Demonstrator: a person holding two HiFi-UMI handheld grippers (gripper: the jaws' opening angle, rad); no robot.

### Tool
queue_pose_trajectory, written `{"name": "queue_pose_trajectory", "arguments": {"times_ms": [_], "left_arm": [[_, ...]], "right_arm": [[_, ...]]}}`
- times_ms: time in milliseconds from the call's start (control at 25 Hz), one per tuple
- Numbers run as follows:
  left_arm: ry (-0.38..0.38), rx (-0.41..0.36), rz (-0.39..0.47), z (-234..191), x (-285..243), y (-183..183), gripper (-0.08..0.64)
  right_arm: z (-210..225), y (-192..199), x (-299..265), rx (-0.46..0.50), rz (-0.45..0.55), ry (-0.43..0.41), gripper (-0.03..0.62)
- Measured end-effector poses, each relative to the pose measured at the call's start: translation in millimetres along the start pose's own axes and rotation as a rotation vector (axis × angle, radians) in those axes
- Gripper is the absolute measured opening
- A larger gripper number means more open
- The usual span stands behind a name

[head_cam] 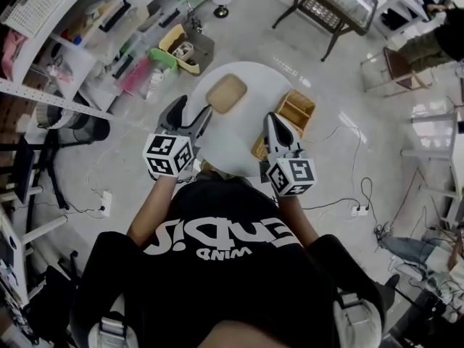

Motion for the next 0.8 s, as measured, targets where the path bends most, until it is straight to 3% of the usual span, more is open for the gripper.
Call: {"name": "queue_pose_trajectory", "arguments": {"times_ms": [560, 800], "left_arm": [[-0.022, 0.073, -0.147, -64, -59, 66, 0.304], [-0.036, 0.112, -0.254, -89, -89, 109, 0.302]], "right_arm": [[9, 4, -4, -0.005, -0.024, 0.056, -0.002], [17, 5, -2, -0.002, -0.043, 0.085, -0.002]]}}
Point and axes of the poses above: the fingertips, and each gripper's own axes: x backward along the fingers, z to its right, y out of its underside, the point moved 6 cm from there along x, backward along the fingers, and after that the axes turned 7 degrees about y, right-handed, at the moved point
